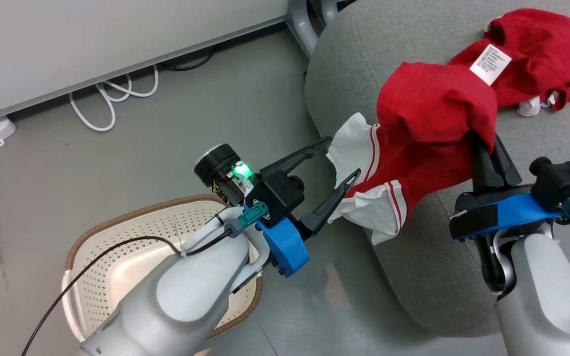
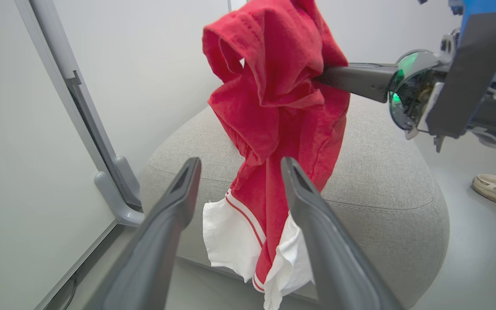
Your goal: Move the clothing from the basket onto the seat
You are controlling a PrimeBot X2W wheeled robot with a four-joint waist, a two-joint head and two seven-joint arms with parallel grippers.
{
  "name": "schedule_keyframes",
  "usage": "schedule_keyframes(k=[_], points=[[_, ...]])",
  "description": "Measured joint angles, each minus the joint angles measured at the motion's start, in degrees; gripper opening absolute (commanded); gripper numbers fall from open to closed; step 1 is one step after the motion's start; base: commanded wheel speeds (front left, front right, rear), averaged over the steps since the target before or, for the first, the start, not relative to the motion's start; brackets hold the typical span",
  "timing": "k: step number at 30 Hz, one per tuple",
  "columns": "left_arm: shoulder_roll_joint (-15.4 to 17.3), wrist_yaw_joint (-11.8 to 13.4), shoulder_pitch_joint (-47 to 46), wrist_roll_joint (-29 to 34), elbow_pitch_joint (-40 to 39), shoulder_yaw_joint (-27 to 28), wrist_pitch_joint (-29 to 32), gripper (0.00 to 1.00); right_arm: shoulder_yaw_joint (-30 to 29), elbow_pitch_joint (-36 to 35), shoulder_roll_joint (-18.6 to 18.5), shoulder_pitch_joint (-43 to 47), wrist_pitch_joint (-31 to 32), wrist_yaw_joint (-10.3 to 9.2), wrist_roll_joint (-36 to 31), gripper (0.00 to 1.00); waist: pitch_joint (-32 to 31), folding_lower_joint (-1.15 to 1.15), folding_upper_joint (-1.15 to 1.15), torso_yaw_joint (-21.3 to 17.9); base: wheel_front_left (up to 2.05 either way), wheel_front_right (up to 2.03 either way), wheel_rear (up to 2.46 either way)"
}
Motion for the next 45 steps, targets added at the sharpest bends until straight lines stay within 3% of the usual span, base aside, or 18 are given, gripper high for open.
schedule_keyframes(k=[13, 25, 33, 45], points=[[0.6, 0.0, -0.5, -0.5, 0.2, -2.8, 0.0, 1.0, -4.2, -2.6, 1.6, 4.3, 0.0, 0.0, 0.0, 0.0, 2.9, 0.0, 0.0, -4.1, 0.0, 0.0, 0.0], [1.6, 0.5, -2.0, -1.0, -1.3, -2.6, 0.0, 1.0, -4.4, -7.1, 0.1, -0.2, 0.0, 0.0, -0.9, 0.0, 5.3, 0.0, 0.0, -2.9, 0.0, 0.0, 0.0], [4.3, 0.9, -4.8, -0.4, -3.4, -2.0, 0.9, 1.0, -6.7, -12.6, -4.7, -12.3, 0.0, 0.0, -1.4, 0.0, 11.8, 0.0, 0.0, -2.3, 0.0, 0.0, 0.0], [11.1, 1.5, -8.5, 1.1, -9.9, -1.2, 5.5, 1.0, -20.4, -14.9, -16.6, -31.8, 0.0, 0.0, 0.0, 0.0, 24.3, 0.01, 0.0, -3.5, 0.0, 0.0, 0.0]])
